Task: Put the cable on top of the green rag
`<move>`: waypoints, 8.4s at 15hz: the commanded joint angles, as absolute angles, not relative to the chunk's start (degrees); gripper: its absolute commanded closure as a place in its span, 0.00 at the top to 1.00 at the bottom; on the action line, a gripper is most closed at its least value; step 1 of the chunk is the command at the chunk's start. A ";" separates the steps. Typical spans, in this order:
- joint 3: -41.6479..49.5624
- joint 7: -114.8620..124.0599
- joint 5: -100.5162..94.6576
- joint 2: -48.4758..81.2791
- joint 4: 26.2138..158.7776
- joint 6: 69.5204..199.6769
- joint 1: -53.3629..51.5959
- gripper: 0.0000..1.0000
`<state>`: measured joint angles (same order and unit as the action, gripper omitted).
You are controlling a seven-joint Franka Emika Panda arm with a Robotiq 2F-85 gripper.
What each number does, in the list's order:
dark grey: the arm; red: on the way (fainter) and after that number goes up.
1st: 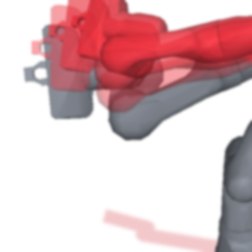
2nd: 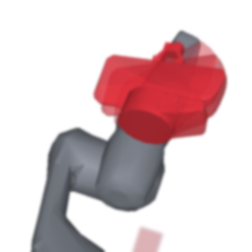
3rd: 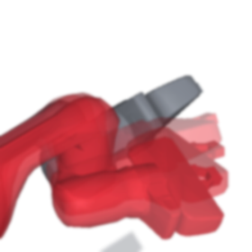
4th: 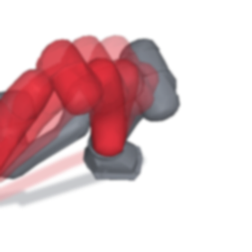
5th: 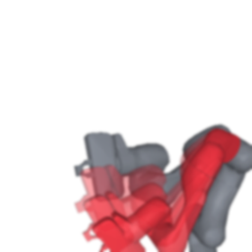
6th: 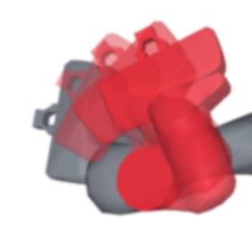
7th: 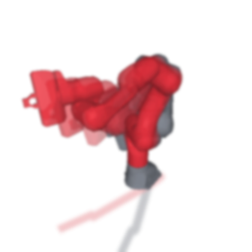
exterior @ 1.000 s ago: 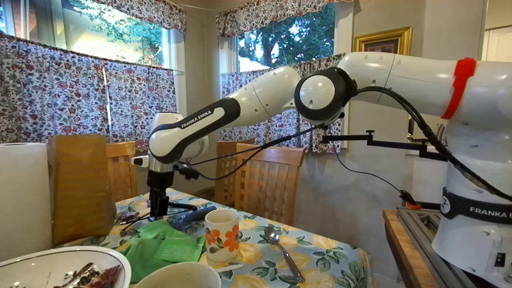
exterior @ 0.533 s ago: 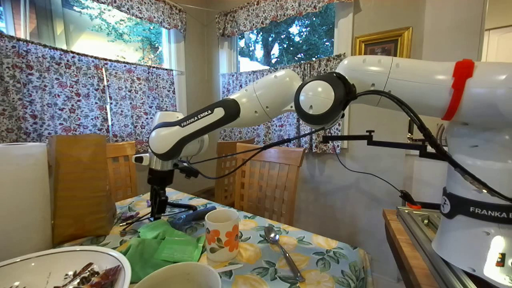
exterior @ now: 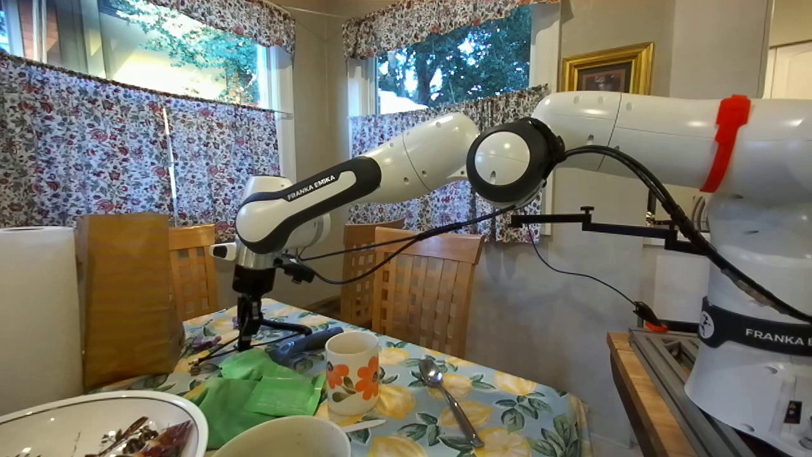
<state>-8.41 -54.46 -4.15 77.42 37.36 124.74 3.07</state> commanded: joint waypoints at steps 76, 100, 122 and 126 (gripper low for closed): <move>-16.91 -106.70 41.31 19.53 116.05 139.63 10.29 0.01; -13.75 -127.03 46.30 19.25 124.55 141.41 6.83 0.01; -11.35 -128.40 28.32 19.65 126.19 136.66 4.59 0.01; -11.22 -127.95 25.15 19.90 128.40 137.90 3.45 0.01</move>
<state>-11.42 -126.45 27.57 20.94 125.26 135.84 4.26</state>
